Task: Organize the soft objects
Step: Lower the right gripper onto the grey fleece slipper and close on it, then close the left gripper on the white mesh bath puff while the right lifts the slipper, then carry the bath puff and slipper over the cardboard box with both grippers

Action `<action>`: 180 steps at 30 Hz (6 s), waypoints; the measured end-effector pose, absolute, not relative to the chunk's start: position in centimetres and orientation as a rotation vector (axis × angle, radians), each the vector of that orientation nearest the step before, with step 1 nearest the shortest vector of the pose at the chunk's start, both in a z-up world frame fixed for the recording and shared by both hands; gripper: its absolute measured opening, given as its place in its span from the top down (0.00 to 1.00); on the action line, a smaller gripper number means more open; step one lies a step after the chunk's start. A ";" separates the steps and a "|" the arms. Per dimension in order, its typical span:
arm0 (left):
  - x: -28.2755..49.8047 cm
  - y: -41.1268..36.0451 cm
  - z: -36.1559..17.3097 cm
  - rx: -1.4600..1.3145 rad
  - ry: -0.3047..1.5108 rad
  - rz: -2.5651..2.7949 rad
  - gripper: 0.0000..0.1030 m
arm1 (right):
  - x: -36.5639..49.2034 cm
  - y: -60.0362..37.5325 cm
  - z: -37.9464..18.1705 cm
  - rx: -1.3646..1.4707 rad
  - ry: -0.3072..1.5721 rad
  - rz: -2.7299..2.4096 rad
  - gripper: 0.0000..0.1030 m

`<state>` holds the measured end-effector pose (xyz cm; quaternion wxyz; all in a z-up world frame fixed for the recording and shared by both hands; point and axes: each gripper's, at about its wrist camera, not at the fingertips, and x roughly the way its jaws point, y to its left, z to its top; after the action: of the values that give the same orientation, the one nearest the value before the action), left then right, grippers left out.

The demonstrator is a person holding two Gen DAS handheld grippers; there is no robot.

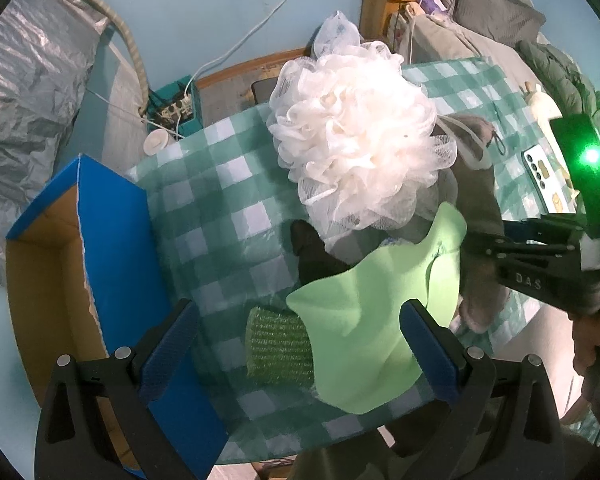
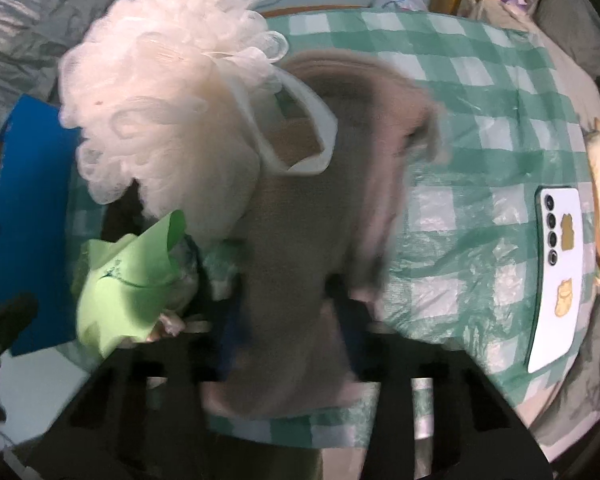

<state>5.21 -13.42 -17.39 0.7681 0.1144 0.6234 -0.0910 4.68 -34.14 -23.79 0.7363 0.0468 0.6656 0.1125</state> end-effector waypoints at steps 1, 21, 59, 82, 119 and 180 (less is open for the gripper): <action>5.4 -13.5 -17.3 0.246 1.352 -0.198 0.02 | 4.6 -34.2 -23.6 0.091 1.456 0.252 0.75; 11.3 -16.0 -15.3 0.160 1.323 -0.212 0.02 | 5.2 -41.1 -22.7 0.017 1.410 0.154 0.76; 19.1 -21.0 -25.7 0.179 1.603 -0.123 0.02 | 12.1 -42.1 -27.1 0.167 1.462 0.117 0.22; 17.1 -18.5 -23.9 0.165 1.495 -0.159 0.41 | 10.5 -41.9 -26.2 -0.030 1.370 0.072 0.82; 11.1 -13.7 -11.8 0.235 1.190 -0.139 0.42 | 8.3 -37.9 -12.2 -0.047 1.186 0.273 0.84; -1.7 8.0 -9.4 -0.043 1.249 0.263 0.42 | 7.0 -5.4 -6.7 -0.232 1.131 0.804 0.84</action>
<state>-1.70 7.97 -9.45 0.8031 -0.0202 0.5827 0.1227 7.00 -5.37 -6.71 0.7626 -0.1065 0.5199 0.3698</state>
